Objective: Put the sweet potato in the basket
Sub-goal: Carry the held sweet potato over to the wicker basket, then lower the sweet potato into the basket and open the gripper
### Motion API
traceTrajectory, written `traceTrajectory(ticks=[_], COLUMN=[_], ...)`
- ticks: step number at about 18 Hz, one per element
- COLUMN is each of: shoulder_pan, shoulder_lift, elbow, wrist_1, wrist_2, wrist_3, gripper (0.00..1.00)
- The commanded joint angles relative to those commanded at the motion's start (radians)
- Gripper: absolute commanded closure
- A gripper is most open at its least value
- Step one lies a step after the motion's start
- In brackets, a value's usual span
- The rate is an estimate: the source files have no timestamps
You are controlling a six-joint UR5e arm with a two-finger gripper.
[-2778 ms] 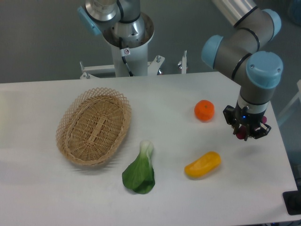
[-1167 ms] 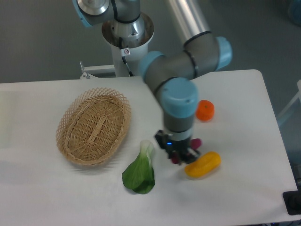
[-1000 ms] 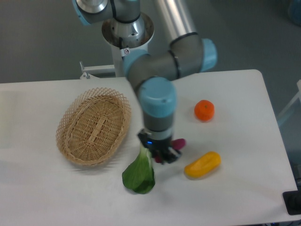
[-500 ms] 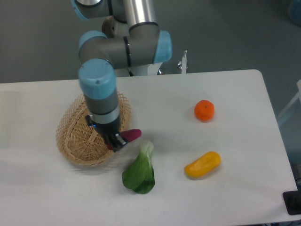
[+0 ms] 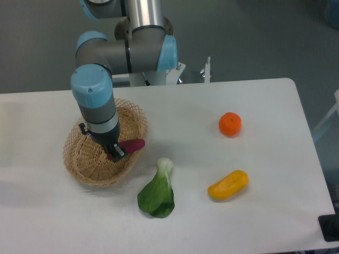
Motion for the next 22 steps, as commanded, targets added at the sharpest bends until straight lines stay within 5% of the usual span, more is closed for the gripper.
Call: traceTrajectory(ticks=[7,14,18,22], shoulder_pan=[-0.1,-0.121,-0.123,-0.117], shoulder_lift=[-0.015,-0.061,-0.081,-0.066], elbow=[-0.04,-0.068,-0.066,-0.066], wrist_1=[0.002,0.029,0.12,0.12], wrist_2=[0.002,0.002,0.002,0.008], wrist_3=[-0.046,-0.043,-0.04,-0.038], gripper=[0.63,0.52,0.03,0.0])
